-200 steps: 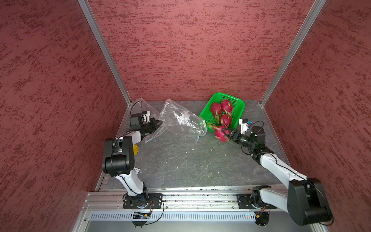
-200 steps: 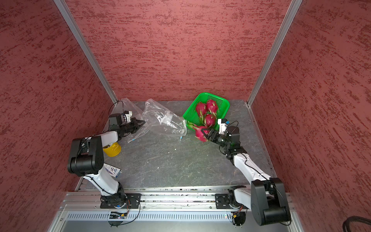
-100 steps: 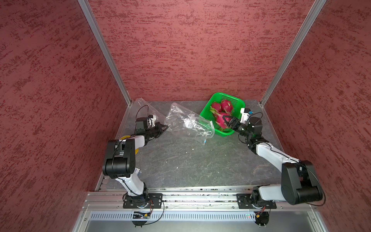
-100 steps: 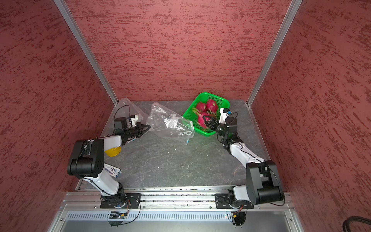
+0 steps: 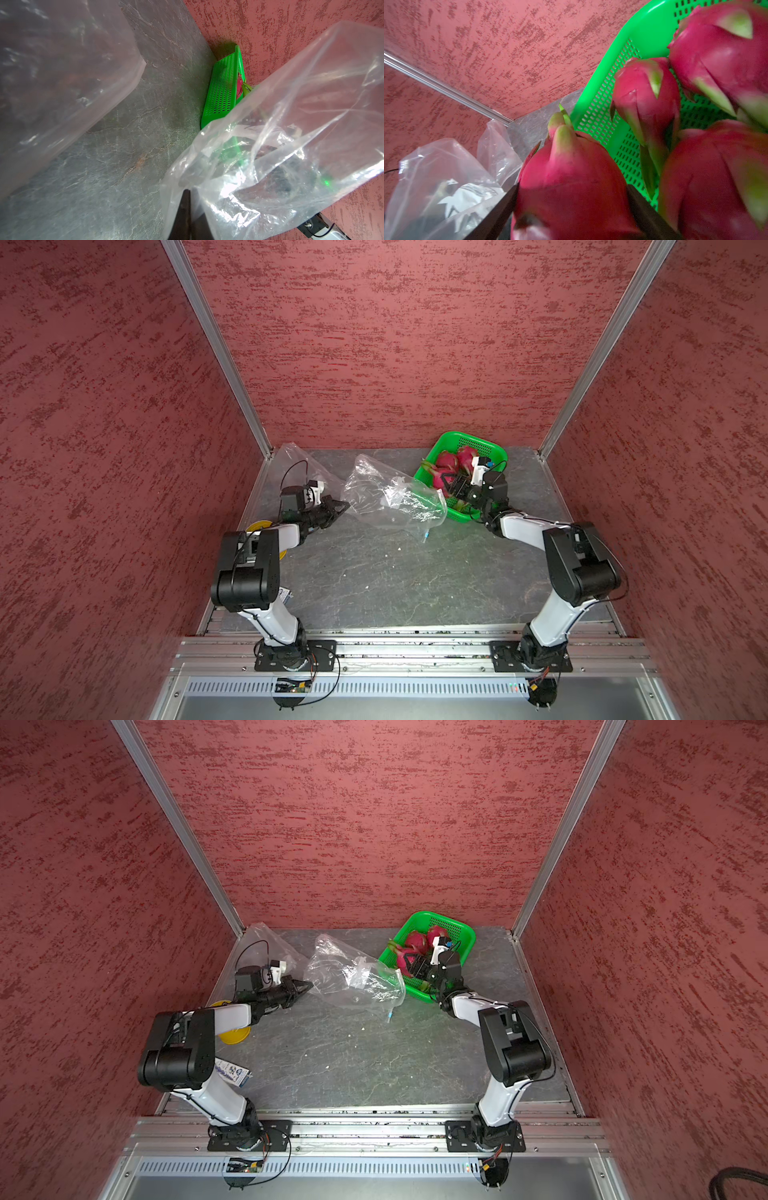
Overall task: Open the zip-top bag and take out the dragon fruit
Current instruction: Place the dragon fruit in the basket.
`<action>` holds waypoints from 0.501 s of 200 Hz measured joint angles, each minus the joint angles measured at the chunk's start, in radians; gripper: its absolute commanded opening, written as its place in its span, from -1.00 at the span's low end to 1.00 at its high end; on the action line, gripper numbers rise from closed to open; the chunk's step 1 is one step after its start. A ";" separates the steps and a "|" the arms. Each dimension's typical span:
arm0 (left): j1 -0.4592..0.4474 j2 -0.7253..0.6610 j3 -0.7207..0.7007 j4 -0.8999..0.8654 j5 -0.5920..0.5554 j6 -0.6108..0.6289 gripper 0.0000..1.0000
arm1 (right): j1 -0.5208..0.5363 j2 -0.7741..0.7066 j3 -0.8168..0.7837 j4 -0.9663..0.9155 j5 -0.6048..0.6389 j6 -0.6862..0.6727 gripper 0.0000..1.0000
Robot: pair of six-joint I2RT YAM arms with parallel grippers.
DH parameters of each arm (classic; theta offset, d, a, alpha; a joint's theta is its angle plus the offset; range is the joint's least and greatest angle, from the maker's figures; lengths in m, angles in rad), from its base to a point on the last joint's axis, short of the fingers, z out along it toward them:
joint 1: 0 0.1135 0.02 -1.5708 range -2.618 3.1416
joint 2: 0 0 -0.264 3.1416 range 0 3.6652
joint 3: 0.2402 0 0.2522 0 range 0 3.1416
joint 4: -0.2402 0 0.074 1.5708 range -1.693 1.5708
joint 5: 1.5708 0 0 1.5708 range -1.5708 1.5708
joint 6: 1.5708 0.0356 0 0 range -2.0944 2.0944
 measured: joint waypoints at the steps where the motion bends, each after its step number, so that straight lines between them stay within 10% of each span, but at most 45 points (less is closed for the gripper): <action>1: 0.000 0.000 0.000 0.000 0.000 0.000 -1.00 | 0.001 0.003 0.001 0.000 0.001 -0.002 0.42; 100: 0.005 -0.008 0.000 0.001 0.000 0.000 -1.00 | 0.015 0.097 0.027 0.037 0.050 -0.035 0.66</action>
